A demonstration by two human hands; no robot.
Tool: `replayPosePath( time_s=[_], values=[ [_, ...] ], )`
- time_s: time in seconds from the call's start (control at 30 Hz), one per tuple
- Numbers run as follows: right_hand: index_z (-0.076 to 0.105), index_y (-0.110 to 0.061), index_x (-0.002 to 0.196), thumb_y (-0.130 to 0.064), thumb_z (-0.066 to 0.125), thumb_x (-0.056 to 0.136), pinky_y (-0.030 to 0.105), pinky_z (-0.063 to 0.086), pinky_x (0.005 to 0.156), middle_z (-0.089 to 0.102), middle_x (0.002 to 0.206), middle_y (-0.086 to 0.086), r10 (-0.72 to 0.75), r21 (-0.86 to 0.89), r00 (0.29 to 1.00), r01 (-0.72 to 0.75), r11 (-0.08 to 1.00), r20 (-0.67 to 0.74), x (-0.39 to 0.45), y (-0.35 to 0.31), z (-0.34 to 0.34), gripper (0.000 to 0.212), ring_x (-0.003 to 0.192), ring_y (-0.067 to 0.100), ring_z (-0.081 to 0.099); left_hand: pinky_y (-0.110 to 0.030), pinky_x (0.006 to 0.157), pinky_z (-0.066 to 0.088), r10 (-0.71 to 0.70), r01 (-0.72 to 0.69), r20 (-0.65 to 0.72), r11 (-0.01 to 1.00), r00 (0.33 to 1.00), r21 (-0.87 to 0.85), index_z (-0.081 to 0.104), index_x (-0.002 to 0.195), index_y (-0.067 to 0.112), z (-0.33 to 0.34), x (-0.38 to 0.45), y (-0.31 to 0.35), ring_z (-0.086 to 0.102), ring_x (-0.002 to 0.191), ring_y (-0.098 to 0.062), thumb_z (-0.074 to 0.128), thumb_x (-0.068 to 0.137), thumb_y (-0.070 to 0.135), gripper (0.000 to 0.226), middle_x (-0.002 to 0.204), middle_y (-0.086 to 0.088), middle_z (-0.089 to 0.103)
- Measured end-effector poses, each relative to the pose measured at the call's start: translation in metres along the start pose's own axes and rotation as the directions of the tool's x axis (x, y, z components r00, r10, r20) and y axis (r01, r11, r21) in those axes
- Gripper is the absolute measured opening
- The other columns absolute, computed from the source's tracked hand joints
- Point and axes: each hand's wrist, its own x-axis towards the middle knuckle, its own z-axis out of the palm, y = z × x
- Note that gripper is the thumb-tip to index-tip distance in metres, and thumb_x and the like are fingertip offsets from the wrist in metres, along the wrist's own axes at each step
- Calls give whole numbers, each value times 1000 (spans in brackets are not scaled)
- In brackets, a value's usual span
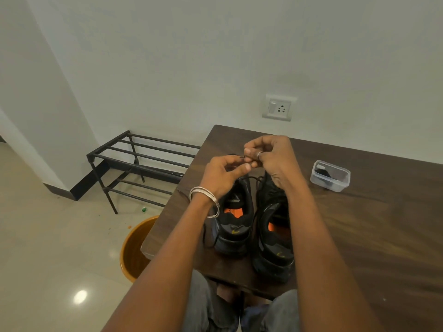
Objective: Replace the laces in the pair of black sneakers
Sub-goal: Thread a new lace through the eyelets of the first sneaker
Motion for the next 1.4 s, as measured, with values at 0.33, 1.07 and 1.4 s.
replayPosePath(
  time_s=[0.33,1.07,1.4],
  values=[
    [73,0,85,9,71,83,20,59,61,71,80,14,137,-143,991,-134,981,10,-1,10,8,9,66,16,68,-26,75,54,-203,243,-161,926,966,289,70,78,24,-14,-1,-8,62,74,-10,81,75,24,12,79,3,69],
    [79,-11,92,-13,73,87,37,57,90,72,102,10,151,-632,985,-64,772,85,5,37,37,7,98,23,67,-30,69,51,-161,210,-136,668,977,714,70,112,28,-5,-20,-10,64,86,-20,63,88,42,29,100,-2,70],
    [76,-11,81,-12,72,88,35,54,87,72,97,12,202,-451,974,-226,863,-101,-2,62,51,8,97,25,66,-29,82,48,-234,315,-214,774,948,549,73,108,31,-14,-14,-17,63,92,-17,66,87,36,23,105,0,72]
  ],
)
